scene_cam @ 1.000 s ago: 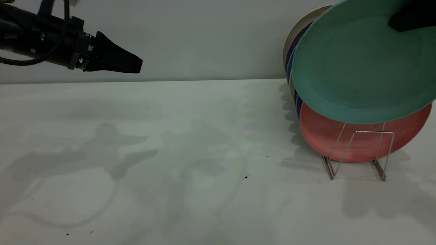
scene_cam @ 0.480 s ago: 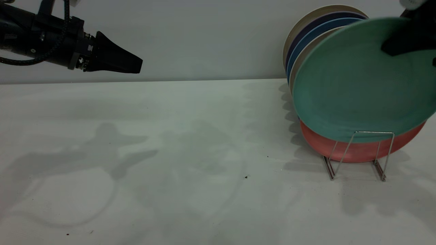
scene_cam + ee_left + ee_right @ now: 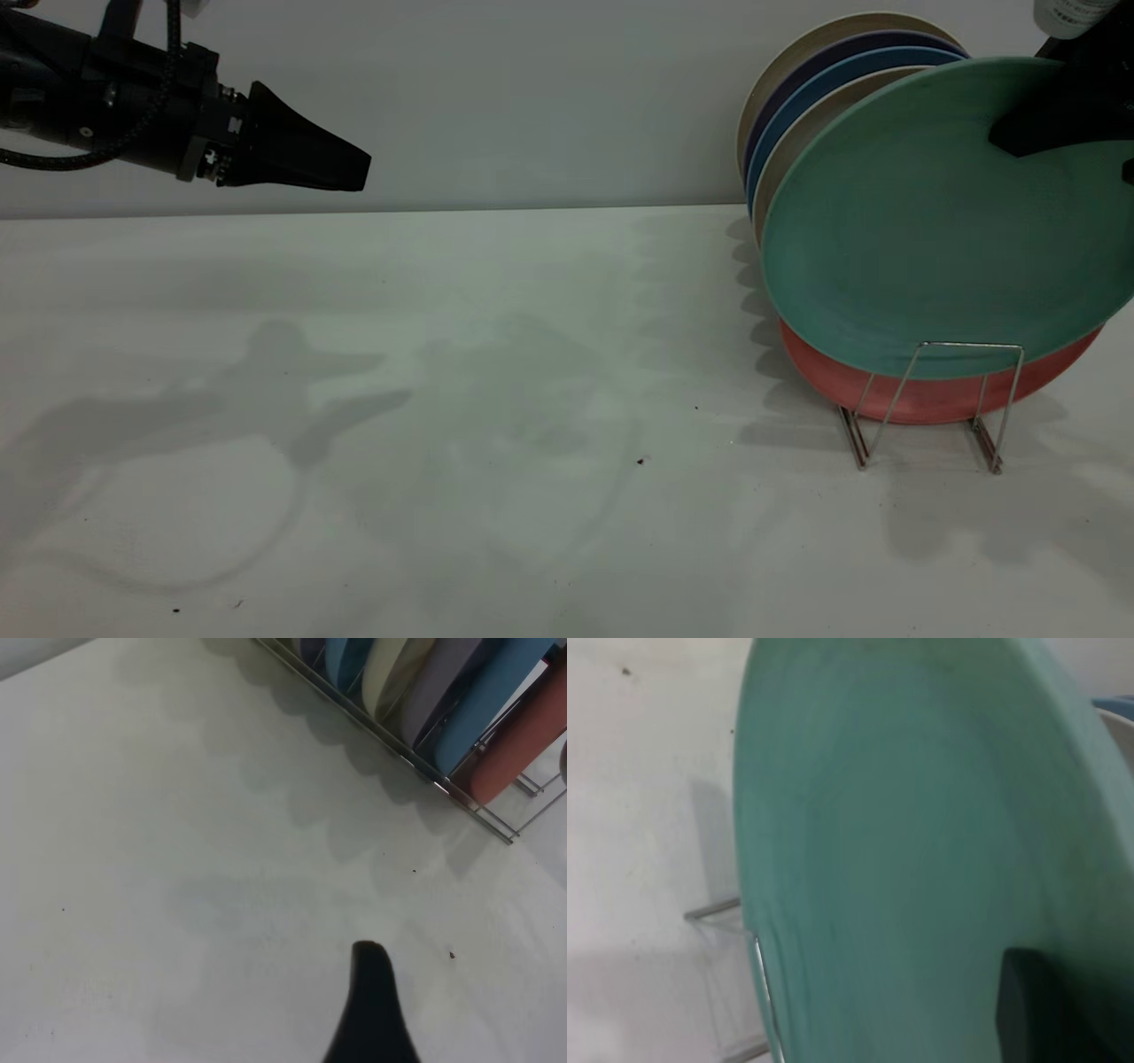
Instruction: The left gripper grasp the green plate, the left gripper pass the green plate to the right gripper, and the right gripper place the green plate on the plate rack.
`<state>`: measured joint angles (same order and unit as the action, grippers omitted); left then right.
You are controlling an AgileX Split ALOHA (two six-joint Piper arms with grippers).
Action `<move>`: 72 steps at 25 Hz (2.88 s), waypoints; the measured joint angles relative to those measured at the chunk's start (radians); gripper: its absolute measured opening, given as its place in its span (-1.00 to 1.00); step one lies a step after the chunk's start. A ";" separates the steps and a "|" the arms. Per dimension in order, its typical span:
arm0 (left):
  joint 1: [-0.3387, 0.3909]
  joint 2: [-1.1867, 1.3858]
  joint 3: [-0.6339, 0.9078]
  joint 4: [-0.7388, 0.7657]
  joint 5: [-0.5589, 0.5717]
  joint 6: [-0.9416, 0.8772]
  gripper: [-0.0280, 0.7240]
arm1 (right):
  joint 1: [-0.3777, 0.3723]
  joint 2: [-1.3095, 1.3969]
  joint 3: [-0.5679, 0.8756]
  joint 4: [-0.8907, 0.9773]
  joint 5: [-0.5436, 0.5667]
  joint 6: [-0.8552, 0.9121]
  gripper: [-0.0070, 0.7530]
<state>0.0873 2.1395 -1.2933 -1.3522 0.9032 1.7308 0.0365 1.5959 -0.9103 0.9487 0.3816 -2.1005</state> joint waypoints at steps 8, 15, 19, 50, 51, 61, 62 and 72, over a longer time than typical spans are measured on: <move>0.000 0.000 0.000 0.000 0.000 0.000 0.65 | 0.000 0.000 0.000 0.061 0.008 0.004 -0.24; 0.000 0.000 0.000 0.000 0.000 0.000 0.65 | 0.000 0.000 0.000 0.119 0.008 0.004 0.14; 0.000 0.000 0.000 0.000 0.000 0.000 0.65 | 0.000 -0.010 0.000 0.163 0.014 0.004 0.19; 0.011 -0.788 0.001 0.872 0.236 -1.263 0.65 | 0.000 -0.898 0.062 -0.791 0.855 1.873 0.19; 0.011 -0.805 0.003 0.920 0.265 -1.290 0.65 | 0.000 -0.931 0.093 -0.819 0.856 1.893 0.19; 0.011 -0.982 0.193 1.082 0.265 -1.427 0.65 | 0.000 -1.184 0.412 -0.890 0.749 1.983 0.19; 0.011 -1.011 0.229 1.085 0.265 -1.428 0.65 | 0.000 -1.193 0.427 -0.896 0.749 2.001 0.19; 0.011 -1.338 0.636 1.169 0.258 -1.459 0.65 | 0.014 -1.200 0.438 -0.992 0.741 2.149 0.13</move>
<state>0.0980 0.8017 -0.6569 -0.1829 1.1612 0.2718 0.0507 0.3955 -0.4721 -0.0435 1.1225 0.0481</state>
